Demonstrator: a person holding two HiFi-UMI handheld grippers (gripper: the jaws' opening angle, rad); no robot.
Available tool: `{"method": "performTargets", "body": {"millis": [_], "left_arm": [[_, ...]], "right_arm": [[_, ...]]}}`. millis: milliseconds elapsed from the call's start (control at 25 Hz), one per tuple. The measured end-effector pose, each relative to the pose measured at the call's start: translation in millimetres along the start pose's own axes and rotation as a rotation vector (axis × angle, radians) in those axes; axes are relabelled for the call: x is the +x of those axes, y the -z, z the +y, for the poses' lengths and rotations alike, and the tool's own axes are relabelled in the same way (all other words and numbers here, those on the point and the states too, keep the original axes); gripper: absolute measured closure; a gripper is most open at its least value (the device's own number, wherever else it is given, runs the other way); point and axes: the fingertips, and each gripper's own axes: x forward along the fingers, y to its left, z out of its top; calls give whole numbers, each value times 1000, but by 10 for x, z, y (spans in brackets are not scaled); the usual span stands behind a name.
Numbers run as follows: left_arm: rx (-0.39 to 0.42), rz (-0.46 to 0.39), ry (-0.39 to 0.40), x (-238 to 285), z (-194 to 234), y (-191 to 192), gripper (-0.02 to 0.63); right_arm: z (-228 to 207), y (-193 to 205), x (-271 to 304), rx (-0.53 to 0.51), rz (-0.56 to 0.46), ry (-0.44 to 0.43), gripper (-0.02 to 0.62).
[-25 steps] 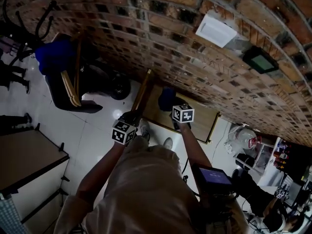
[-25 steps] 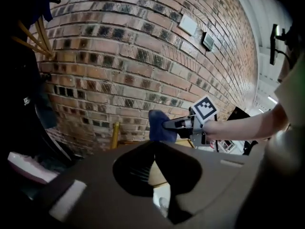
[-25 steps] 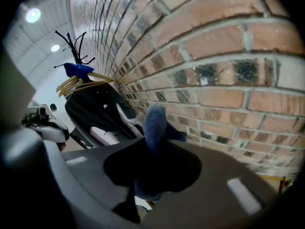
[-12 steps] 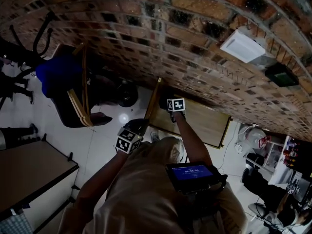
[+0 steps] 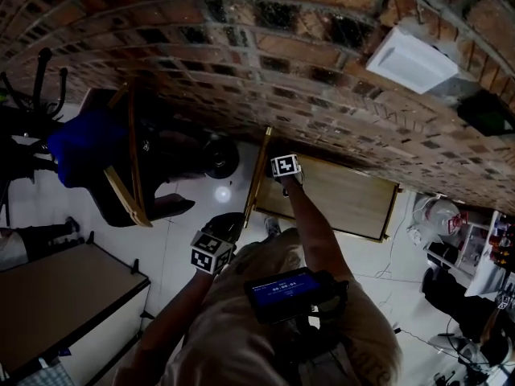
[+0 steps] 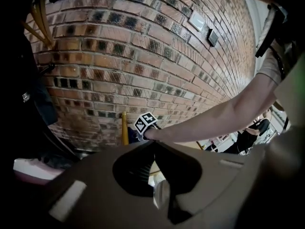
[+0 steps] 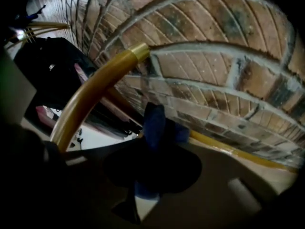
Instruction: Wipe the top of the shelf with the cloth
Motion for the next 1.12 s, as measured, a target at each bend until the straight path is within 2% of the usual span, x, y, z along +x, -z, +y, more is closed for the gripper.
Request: {"method": "performTargets", "body": {"millis": [120, 440, 760, 920, 1120], "left_arm": [[-14, 18, -20, -44, 33, 89, 627], [-38, 29, -13, 96, -46, 220, 627], [-11, 47, 20, 256, -207, 152, 627], [-6, 55, 24, 320, -268, 77, 627], [10, 64, 30, 413, -352, 57, 627]], "right_arm": [[-27, 86, 72, -4, 47, 34, 517], [-142, -12, 90, -24, 23, 17, 518], [-735, 214, -186, -7, 0, 41, 518], [-1179, 514, -434, 46, 55, 144, 518], [-1520, 711, -625, 77, 43, 167, 518]]}}
